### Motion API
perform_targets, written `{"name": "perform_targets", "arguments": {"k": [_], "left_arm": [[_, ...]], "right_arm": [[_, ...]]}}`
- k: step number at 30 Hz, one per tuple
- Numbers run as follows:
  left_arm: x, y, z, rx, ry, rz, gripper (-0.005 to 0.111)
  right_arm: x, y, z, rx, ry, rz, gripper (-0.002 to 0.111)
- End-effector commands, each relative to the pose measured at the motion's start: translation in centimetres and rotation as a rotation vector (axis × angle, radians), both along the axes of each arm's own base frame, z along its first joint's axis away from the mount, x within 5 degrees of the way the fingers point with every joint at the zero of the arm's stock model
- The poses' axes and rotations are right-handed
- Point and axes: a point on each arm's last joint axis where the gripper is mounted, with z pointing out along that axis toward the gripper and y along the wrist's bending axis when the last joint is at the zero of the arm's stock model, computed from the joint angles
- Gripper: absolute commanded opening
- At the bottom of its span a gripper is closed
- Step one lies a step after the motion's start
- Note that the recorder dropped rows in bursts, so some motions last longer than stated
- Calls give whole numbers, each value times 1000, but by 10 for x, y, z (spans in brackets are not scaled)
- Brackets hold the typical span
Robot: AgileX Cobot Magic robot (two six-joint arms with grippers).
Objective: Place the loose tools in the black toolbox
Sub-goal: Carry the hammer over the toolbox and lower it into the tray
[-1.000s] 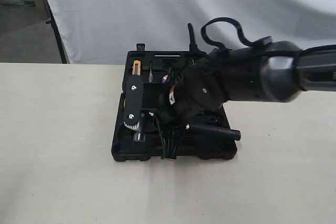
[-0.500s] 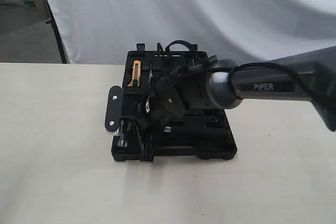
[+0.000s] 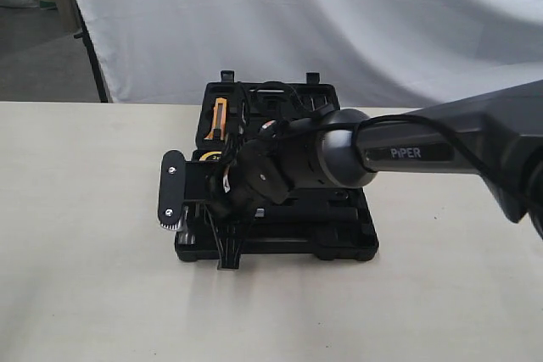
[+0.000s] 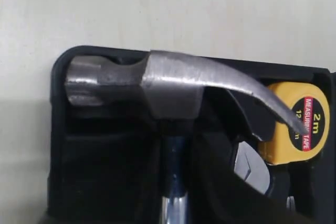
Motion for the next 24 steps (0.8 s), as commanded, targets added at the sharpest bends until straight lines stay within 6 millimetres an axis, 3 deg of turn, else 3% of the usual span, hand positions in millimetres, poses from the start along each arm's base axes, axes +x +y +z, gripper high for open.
{"name": "perform_targets", "arguments": {"k": [1,6,8,13,15,19,24], "left_arm": [[-1,1,2,2,-13,26,1],[-1,1,2,2,-13,26,1],[-1,1,2,2,-13,26,1],[-1,1,2,2,-13,26,1],[-1,1,2,2,-13,26,1],[-1,1,2,2,-13,26,1],[-1,1,2,2,-13,26,1]], "right_arm": [[6,-4,2,-3,-8,-10,0],[4,-7,0,-27,23,-32,7],[4,-7,0,-17,33,-51,18],[4,-7,0,-11,55,-84,63],[3,-8,3,-13,61,-93,73],[1,-11,23,56,91,-187,76],[-3,-16,69,175,59,-229,64]]}}
